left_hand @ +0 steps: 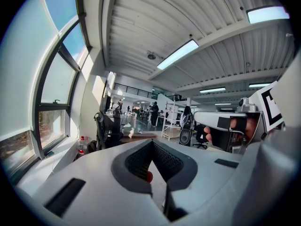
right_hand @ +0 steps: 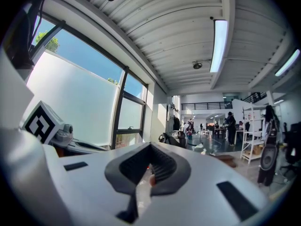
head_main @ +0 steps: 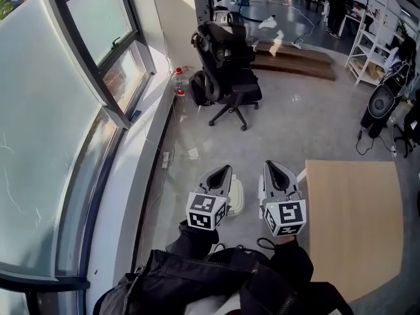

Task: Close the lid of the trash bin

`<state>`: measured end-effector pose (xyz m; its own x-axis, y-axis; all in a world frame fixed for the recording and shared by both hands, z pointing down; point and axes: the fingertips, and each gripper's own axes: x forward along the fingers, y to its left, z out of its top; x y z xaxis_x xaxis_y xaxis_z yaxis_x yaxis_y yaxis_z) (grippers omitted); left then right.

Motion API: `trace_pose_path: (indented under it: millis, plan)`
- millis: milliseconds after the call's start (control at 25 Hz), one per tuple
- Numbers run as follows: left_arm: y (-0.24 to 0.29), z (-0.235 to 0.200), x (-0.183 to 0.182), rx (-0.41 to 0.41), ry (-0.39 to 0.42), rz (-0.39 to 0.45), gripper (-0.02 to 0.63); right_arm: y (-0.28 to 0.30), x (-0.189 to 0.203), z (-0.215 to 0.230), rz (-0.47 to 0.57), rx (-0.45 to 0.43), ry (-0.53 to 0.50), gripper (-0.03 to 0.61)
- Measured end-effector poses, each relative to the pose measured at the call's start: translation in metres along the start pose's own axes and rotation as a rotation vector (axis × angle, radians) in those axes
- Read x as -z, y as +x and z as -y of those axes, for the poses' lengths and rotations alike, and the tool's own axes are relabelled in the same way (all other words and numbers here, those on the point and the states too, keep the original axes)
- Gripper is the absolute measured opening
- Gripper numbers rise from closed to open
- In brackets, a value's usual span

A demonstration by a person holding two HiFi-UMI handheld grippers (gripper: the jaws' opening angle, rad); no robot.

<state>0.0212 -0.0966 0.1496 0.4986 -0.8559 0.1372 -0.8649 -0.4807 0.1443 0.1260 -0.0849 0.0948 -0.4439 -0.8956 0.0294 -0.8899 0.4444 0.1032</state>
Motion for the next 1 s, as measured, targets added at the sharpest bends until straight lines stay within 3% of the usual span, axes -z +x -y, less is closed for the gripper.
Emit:
trace_pose_path:
  millis: [1000]
  plan:
    - [-0.0004,-0.0043,0.0036,-0.005,-0.010,-0.006,-0.005,0.0030,0.0042,-0.0052,-0.005,-0.016,0.012,0.003]
